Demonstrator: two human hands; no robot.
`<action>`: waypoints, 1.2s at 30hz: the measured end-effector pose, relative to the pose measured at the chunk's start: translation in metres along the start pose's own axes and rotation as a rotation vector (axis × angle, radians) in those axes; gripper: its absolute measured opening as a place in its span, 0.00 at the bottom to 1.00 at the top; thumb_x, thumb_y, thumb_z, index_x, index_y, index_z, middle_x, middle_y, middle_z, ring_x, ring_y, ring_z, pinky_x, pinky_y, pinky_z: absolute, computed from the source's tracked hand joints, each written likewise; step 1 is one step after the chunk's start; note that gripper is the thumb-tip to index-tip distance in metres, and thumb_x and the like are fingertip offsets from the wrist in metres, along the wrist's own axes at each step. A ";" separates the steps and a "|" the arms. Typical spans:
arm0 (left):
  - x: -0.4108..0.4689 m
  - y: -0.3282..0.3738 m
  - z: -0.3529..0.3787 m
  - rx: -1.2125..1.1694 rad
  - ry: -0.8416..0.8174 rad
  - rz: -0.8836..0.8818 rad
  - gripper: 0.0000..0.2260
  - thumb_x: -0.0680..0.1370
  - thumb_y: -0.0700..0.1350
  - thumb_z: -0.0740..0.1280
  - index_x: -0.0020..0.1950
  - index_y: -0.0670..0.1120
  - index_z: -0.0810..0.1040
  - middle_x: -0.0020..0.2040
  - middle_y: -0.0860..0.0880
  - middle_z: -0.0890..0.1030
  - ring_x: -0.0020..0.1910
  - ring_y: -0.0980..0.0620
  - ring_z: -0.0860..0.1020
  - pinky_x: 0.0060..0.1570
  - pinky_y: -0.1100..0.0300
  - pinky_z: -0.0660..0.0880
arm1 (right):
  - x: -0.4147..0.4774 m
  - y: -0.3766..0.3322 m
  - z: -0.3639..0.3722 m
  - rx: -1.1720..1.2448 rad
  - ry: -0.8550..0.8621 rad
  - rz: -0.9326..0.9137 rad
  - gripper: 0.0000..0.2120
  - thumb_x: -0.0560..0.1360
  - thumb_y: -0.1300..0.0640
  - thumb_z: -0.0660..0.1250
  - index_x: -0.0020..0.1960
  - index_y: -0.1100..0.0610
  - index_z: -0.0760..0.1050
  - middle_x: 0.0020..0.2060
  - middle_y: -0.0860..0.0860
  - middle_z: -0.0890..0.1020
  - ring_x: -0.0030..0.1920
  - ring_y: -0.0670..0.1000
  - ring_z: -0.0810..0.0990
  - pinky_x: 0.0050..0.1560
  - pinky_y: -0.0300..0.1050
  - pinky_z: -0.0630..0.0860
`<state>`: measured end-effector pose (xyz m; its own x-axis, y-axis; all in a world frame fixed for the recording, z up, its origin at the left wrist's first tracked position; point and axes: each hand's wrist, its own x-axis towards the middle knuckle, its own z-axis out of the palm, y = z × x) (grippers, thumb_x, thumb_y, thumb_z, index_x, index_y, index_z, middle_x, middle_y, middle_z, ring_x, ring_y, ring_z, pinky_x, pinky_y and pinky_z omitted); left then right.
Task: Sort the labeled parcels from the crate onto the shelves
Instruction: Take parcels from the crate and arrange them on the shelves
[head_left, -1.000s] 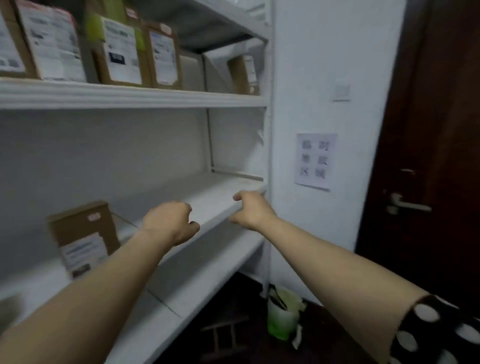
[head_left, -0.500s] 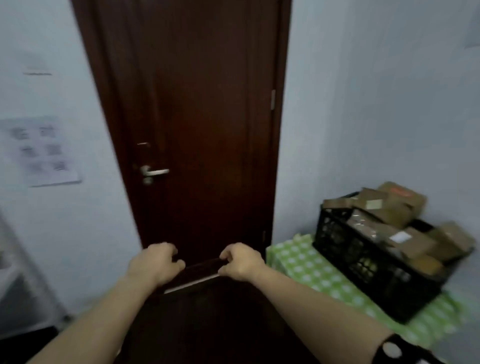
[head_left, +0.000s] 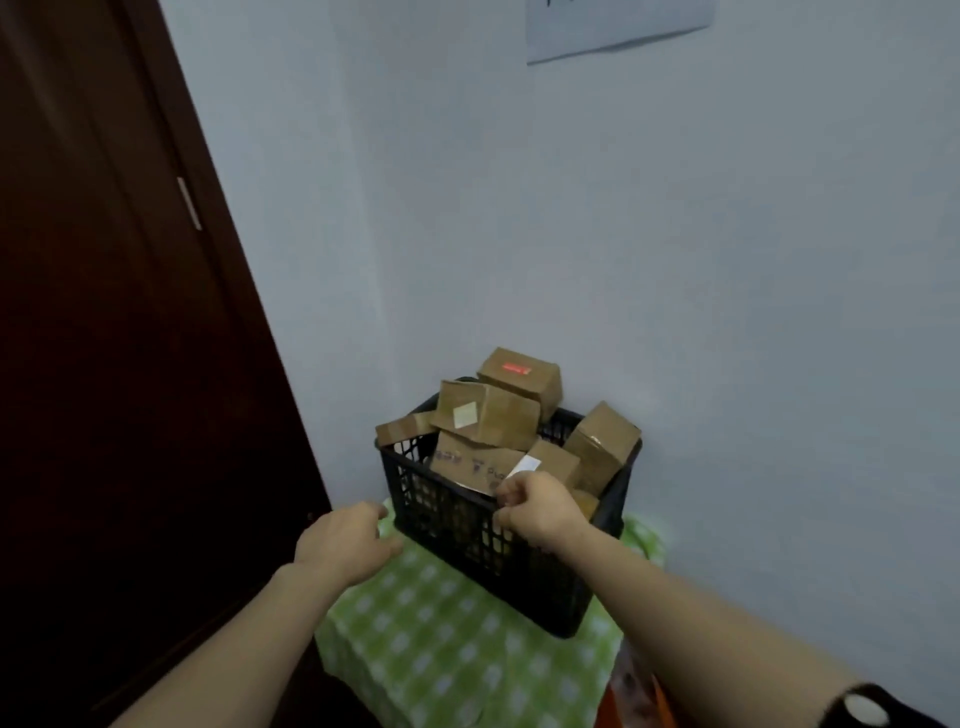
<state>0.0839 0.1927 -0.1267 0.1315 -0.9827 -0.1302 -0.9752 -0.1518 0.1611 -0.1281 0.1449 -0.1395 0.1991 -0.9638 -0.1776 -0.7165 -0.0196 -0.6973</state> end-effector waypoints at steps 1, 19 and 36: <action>0.013 0.008 -0.002 -0.002 0.004 0.011 0.21 0.76 0.54 0.62 0.68 0.51 0.71 0.57 0.51 0.79 0.54 0.51 0.78 0.49 0.57 0.77 | 0.008 0.005 -0.007 0.017 0.021 0.017 0.08 0.72 0.60 0.69 0.40 0.51 0.71 0.39 0.50 0.74 0.44 0.53 0.75 0.49 0.46 0.75; 0.438 0.098 -0.034 -0.505 -0.073 0.159 0.17 0.75 0.47 0.64 0.61 0.40 0.78 0.60 0.42 0.78 0.59 0.43 0.75 0.58 0.53 0.70 | 0.312 0.060 -0.084 0.315 0.403 0.391 0.20 0.81 0.62 0.56 0.72 0.63 0.64 0.65 0.59 0.74 0.59 0.54 0.76 0.60 0.43 0.71; 0.537 0.132 -0.002 -1.004 -0.457 -0.054 0.27 0.79 0.61 0.58 0.66 0.40 0.71 0.58 0.41 0.77 0.50 0.43 0.76 0.51 0.51 0.74 | 0.402 0.062 -0.076 0.503 0.633 0.498 0.19 0.81 0.47 0.54 0.67 0.54 0.69 0.61 0.54 0.75 0.60 0.55 0.74 0.62 0.55 0.73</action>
<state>0.0259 -0.3556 -0.1733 -0.1110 -0.8719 -0.4769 -0.3548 -0.4134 0.8385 -0.1435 -0.2639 -0.2011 -0.5571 -0.7983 -0.2288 -0.2196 0.4074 -0.8864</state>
